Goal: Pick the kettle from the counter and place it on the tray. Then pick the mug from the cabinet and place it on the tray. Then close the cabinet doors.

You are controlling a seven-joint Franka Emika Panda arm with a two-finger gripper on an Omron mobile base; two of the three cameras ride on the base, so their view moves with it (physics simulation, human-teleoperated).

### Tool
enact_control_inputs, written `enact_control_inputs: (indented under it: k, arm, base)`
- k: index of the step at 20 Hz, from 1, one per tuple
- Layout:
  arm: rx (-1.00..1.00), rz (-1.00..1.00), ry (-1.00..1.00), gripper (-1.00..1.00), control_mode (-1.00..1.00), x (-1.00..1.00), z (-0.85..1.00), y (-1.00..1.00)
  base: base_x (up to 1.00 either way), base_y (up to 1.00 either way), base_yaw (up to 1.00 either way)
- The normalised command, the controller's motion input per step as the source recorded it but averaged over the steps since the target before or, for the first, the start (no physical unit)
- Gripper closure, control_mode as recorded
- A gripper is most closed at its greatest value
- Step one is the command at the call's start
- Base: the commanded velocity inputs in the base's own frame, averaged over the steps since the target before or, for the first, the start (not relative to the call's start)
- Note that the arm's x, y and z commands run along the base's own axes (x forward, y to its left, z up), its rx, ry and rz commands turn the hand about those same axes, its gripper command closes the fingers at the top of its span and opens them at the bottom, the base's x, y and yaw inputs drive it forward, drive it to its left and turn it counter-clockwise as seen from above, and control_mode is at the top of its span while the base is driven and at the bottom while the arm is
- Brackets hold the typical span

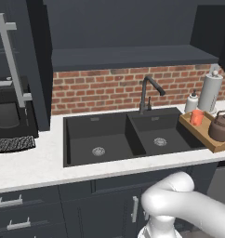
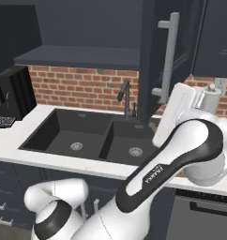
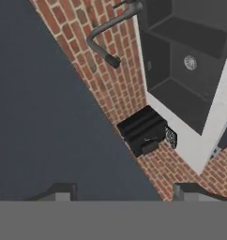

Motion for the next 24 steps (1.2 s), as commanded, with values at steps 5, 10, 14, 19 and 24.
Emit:
enact_control_inputs:
  k: [5, 10, 14, 19, 24]
  arm:
    - [-0.1, 0.0, 0.05, -1.0, -1.0, 0.35, 0.34, 0.95]
    - [-0.06, 0.0, 0.06, -1.0, -1.0, 0.55, 0.29, 0.92]
    - [-0.05, 0.0, 0.05, -1.0, -1.0, 0.66, 0.24, 0.88]
    - [-0.04, 0.0, 0.04, -1.0, -1.0, 0.73, 0.21, 0.81]
    - [-0.03, -0.01, 0.01, -1.0, -1.0, 0.87, 0.13, 0.6]
  base:
    - [0.0, 0.0, 0.0]
    - [0.0, 0.0, 0.0]
    - [0.0, 0.0, 0.0]
    - [0.0, 0.0, 0.0]
    - [0.0, 0.0, 0.0]
